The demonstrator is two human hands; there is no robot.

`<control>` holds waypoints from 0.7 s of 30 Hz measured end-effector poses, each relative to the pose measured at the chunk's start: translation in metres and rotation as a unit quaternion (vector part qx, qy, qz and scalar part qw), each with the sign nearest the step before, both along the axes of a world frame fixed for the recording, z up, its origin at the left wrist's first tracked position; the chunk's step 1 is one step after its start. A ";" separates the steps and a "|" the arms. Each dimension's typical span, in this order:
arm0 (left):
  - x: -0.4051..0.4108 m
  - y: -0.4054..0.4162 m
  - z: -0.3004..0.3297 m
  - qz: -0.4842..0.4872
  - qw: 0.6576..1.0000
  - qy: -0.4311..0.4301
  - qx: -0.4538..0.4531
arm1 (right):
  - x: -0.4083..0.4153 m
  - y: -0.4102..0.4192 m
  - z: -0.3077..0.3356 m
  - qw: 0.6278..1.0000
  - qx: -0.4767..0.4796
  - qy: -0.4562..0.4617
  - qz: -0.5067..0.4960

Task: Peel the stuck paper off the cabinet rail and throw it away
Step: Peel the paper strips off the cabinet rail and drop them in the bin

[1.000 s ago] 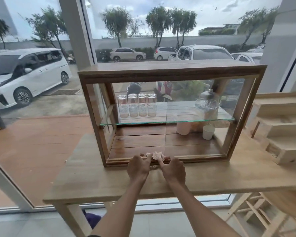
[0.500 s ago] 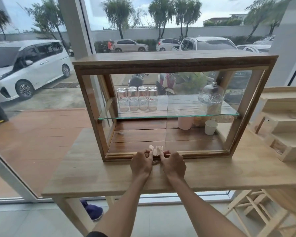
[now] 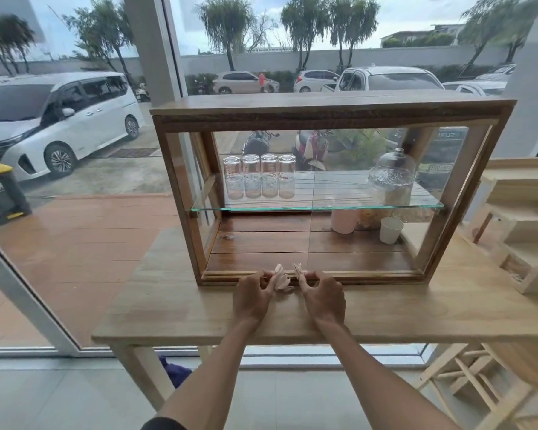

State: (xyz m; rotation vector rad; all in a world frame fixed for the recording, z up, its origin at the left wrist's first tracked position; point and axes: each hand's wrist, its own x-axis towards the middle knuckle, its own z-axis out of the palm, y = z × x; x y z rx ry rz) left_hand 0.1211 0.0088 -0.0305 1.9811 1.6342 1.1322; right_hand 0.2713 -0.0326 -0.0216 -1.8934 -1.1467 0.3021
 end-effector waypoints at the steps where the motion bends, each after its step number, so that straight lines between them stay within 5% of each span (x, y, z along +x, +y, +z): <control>1: -0.003 -0.001 -0.002 -0.023 1.000 0.010 0.002 | 0.001 -0.001 0.000 1.000 0.002 -0.003 0.000; 13: -0.018 -0.006 0.002 -0.158 0.985 0.064 -0.004 | 0.022 -0.020 -0.001 0.998 -0.012 -0.059 0.010; 21: -0.018 -0.005 0.012 -0.173 0.966 0.192 0.015 | 0.025 -0.025 -0.007 0.996 -0.008 -0.073 0.041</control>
